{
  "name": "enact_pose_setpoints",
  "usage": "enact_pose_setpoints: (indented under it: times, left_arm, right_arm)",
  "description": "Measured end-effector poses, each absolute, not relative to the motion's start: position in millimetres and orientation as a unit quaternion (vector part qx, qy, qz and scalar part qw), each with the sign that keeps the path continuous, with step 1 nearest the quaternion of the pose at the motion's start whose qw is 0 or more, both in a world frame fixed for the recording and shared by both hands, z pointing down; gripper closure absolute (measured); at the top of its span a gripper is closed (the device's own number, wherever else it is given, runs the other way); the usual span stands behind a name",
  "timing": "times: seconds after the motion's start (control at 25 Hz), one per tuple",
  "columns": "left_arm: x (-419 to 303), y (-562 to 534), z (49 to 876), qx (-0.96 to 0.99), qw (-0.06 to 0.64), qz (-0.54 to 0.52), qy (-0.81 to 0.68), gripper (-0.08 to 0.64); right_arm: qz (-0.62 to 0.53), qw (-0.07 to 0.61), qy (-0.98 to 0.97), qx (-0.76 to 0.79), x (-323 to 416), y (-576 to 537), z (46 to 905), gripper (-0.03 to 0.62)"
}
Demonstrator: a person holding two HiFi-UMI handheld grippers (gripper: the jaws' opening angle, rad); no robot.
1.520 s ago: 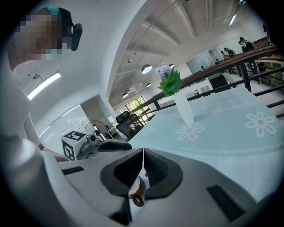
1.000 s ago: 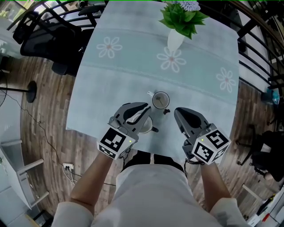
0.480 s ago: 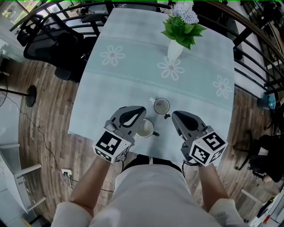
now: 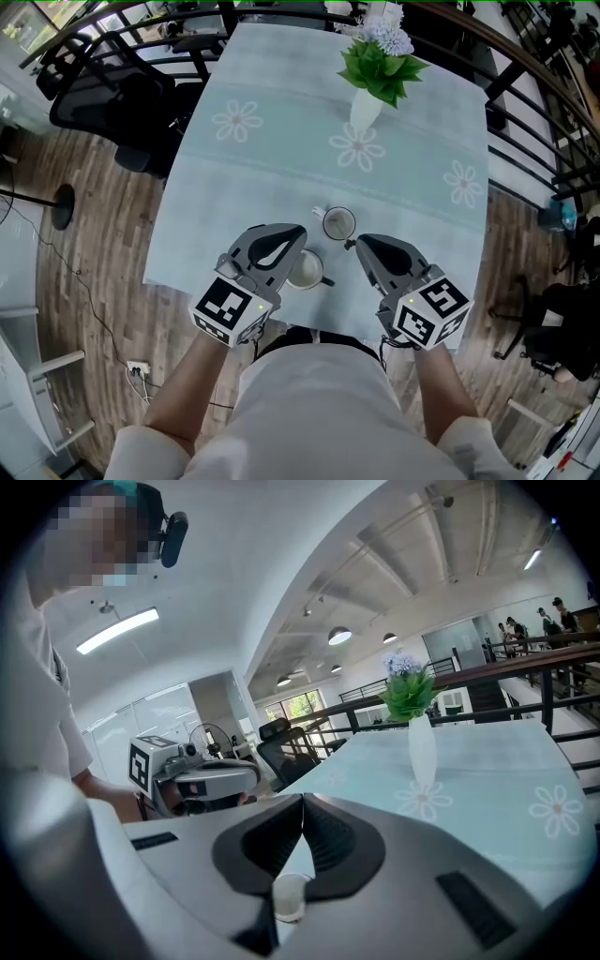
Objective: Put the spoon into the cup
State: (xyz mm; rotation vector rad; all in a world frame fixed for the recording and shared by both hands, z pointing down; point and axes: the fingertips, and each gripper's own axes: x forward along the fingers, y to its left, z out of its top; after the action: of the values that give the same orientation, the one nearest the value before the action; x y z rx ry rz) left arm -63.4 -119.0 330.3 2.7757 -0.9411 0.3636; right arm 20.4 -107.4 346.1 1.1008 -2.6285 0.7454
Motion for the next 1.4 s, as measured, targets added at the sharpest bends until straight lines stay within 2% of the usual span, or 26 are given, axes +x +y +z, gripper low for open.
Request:
enact_pose_setpoints:
  times: [1.4]
  left_arm:
    - [-59, -101, 312, 0.943, 0.084, 0.099, -0.307, 0.538]
  right_arm:
    - [0.242, 0.11, -0.888, 0.375, 18, -90, 339, 0.571]
